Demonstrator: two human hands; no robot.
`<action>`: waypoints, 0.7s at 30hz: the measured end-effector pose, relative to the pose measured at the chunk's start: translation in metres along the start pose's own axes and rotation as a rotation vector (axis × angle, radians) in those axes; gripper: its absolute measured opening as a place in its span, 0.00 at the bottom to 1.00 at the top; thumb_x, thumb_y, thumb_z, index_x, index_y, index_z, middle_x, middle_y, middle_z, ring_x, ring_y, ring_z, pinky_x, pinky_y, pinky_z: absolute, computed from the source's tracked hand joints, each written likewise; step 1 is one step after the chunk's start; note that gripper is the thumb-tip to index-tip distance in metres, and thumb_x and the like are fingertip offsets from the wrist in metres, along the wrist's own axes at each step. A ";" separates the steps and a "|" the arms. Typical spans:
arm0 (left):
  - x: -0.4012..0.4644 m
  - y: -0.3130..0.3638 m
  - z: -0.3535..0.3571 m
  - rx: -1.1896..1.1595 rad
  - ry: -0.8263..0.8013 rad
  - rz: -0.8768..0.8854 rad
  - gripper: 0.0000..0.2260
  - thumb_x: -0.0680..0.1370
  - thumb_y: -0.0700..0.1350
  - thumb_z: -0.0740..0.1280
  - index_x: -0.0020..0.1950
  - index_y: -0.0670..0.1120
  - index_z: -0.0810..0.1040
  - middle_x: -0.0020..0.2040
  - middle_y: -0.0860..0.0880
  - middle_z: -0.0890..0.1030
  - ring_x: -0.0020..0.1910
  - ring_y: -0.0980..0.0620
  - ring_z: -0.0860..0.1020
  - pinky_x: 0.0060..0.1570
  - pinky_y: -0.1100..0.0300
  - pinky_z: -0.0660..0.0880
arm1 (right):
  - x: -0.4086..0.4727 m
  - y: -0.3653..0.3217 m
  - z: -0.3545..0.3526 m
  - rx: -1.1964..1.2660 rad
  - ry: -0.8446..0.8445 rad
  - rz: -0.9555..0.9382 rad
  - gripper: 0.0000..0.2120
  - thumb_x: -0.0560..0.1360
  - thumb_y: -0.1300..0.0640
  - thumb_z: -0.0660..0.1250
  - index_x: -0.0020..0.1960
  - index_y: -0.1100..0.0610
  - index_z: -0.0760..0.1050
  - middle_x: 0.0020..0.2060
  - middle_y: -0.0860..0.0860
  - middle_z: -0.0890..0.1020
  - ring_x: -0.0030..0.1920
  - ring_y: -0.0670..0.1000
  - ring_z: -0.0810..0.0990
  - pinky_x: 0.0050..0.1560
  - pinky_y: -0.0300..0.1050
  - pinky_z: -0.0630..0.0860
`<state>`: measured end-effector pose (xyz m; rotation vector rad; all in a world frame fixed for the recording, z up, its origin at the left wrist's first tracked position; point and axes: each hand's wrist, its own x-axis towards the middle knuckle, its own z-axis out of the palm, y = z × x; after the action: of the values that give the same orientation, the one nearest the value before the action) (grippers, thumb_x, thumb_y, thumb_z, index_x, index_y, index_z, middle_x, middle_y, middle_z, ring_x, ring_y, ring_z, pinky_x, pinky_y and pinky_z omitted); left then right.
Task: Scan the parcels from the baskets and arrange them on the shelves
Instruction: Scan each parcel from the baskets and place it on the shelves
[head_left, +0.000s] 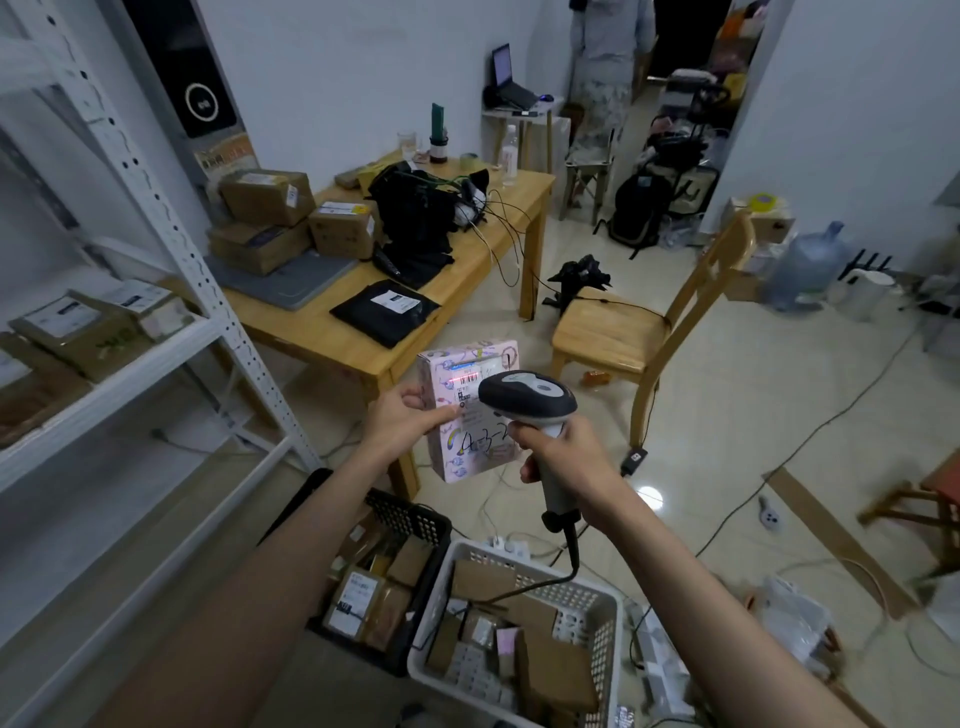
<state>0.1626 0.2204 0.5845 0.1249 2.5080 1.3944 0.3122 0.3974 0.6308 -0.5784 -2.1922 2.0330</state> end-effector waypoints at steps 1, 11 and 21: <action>-0.003 -0.004 -0.001 0.007 0.003 0.001 0.22 0.67 0.53 0.82 0.56 0.46 0.81 0.48 0.49 0.86 0.48 0.50 0.84 0.53 0.51 0.81 | -0.001 -0.001 0.001 -0.007 -0.007 0.012 0.03 0.78 0.62 0.69 0.49 0.63 0.79 0.34 0.59 0.78 0.28 0.55 0.75 0.34 0.48 0.76; -0.031 -0.041 -0.052 -0.013 0.081 -0.108 0.21 0.66 0.56 0.81 0.51 0.47 0.80 0.47 0.47 0.85 0.48 0.47 0.84 0.56 0.44 0.80 | -0.003 -0.020 0.038 -0.090 -0.171 0.095 0.08 0.77 0.66 0.67 0.52 0.73 0.76 0.38 0.63 0.78 0.23 0.52 0.73 0.25 0.40 0.74; -0.087 -0.107 -0.179 -0.139 0.320 -0.219 0.16 0.72 0.57 0.77 0.50 0.48 0.79 0.48 0.49 0.86 0.42 0.52 0.82 0.42 0.58 0.76 | -0.007 -0.043 0.147 -0.030 -0.367 0.037 0.10 0.74 0.70 0.70 0.51 0.58 0.79 0.40 0.55 0.83 0.30 0.48 0.76 0.34 0.44 0.76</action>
<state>0.2033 -0.0014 0.6004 -0.4193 2.5583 1.5930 0.2621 0.2549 0.6587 -0.2647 -2.4227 2.2831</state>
